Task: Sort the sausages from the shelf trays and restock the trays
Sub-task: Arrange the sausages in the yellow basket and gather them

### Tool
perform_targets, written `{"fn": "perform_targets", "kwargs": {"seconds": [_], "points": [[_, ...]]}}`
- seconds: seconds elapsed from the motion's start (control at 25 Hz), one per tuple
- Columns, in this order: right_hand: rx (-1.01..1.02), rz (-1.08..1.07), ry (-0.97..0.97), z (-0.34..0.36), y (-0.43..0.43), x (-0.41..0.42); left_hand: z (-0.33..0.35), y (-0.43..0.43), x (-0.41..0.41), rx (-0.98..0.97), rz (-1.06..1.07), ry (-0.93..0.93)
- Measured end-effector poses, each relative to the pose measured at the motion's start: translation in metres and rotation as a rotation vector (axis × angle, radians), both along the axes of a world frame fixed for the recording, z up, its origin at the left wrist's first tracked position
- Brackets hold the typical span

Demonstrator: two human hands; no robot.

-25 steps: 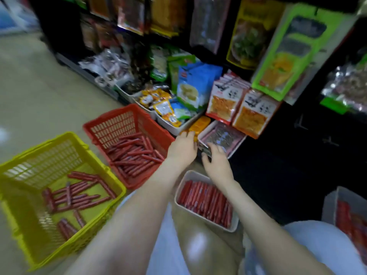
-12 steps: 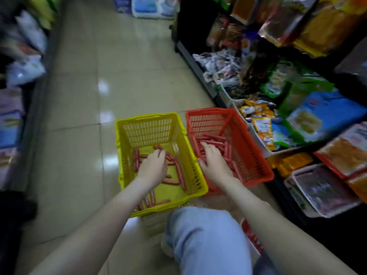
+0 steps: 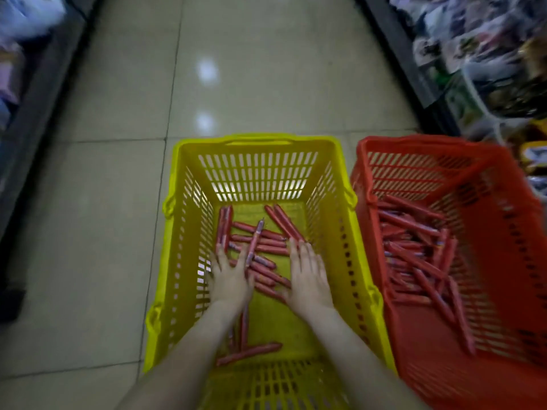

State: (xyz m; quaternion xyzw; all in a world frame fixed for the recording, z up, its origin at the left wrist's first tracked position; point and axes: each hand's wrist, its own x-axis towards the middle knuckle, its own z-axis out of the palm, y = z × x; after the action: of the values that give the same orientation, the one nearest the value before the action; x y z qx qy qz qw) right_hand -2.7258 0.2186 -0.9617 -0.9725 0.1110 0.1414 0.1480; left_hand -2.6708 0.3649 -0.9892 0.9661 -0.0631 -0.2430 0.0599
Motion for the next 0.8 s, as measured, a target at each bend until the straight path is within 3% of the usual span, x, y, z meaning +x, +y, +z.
{"fn": "perform_targets", "kwargs": {"seconds": [0.24,0.48,0.68,0.8], "points": [[-0.024,0.206,0.222,-0.075,0.013,0.029,-0.06,0.003,0.035,0.048,-0.106,-0.068],[-0.061,0.137,0.211,-0.075,0.025,0.024,-0.053,0.001,0.041,0.045,-0.204,-0.125],[-0.078,0.056,0.311,-0.072,0.03,0.013,-0.043,-0.029,0.013,0.046,-0.096,-0.118],[0.023,-0.086,0.428,-0.062,0.028,0.01,-0.035,-0.041,0.011,0.022,0.007,-0.071]]}}
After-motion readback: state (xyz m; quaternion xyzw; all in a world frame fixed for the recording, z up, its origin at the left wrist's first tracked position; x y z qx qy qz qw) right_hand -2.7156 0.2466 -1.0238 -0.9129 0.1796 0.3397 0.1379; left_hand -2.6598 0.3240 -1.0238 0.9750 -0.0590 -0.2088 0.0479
